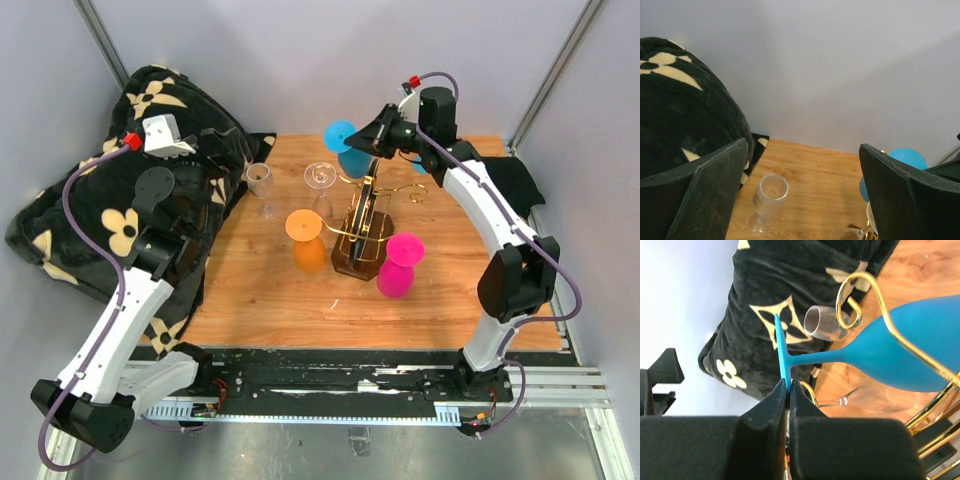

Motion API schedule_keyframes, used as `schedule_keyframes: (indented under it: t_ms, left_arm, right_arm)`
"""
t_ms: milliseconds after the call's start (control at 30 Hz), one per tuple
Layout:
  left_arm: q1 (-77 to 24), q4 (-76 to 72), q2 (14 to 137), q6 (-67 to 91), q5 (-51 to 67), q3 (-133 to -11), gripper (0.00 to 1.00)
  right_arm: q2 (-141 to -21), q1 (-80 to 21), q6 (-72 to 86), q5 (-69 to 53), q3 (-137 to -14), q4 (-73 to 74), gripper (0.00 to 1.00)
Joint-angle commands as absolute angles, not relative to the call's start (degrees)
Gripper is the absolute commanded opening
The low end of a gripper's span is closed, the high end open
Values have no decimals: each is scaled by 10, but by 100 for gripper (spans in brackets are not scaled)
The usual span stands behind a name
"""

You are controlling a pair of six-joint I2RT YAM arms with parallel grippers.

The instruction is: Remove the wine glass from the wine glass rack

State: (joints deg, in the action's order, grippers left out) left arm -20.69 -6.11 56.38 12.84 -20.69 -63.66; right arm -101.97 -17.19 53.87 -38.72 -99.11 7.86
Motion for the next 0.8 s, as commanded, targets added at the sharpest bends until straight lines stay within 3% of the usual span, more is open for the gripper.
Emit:
schedule_keyframes:
  t_ms: [0, 333, 767]
  left_arm:
    - [-206, -57, 561, 152, -196, -657, 100]
    - [-205, -30, 575, 158, -173, -670, 100]
    - [-204, 13, 585, 120, -208, -723, 100]
  right_arm:
    - [-984, -168, 538, -445, -967, 56, 1]
    - [-1060, -183, 613, -503, -1025, -28, 1]
    - [-1209, -237, 540, -577, -1351, 48, 1]
